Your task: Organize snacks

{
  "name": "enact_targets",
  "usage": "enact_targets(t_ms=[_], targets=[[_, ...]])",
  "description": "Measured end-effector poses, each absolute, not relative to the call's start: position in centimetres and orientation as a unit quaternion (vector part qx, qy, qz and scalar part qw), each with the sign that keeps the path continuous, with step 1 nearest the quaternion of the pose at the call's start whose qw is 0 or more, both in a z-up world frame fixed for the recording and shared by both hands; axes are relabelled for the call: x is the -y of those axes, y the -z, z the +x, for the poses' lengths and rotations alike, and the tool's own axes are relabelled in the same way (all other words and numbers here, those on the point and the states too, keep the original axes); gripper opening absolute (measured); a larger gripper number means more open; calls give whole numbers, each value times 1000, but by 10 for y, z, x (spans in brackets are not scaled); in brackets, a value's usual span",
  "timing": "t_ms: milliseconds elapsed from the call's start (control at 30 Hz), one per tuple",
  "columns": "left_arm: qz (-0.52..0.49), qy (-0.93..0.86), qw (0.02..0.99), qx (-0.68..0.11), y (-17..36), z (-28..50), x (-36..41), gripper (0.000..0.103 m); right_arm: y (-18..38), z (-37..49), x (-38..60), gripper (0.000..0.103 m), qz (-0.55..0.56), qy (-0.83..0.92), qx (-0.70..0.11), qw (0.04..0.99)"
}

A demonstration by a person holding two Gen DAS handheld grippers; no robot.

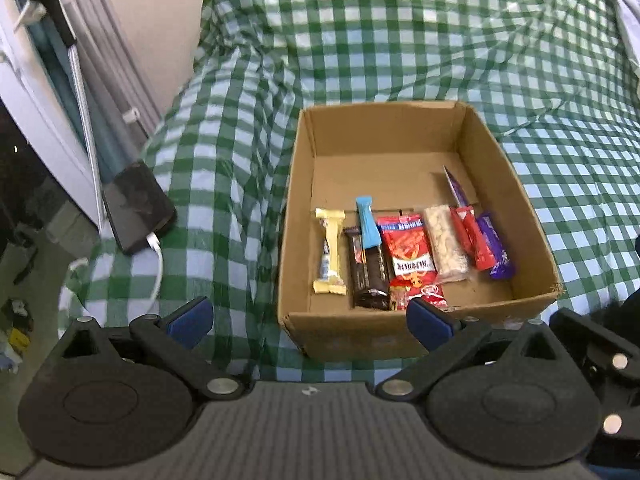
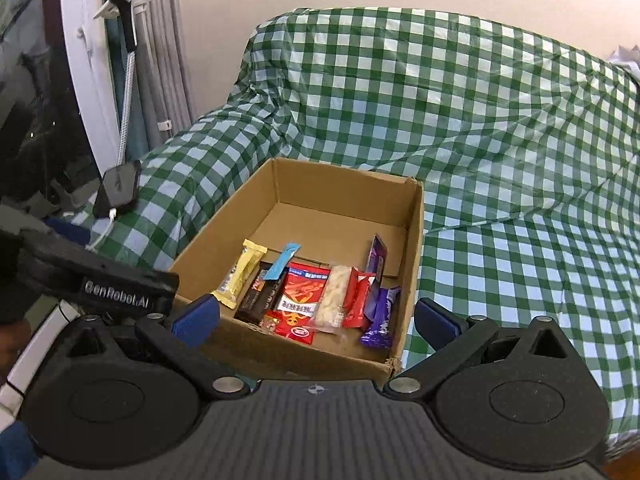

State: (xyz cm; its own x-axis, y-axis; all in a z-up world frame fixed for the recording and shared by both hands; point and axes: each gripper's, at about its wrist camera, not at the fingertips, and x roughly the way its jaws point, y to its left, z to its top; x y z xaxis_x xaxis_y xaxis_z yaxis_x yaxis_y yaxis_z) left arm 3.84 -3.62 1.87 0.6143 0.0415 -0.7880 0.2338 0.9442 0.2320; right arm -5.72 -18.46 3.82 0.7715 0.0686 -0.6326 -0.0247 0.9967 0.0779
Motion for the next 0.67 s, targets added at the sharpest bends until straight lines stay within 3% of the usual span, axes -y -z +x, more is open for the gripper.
enact_targets(t_ms=[667], targets=[[169, 49, 877, -447, -9, 44, 54, 103, -27, -47, 203, 103, 49, -28, -353, 934]])
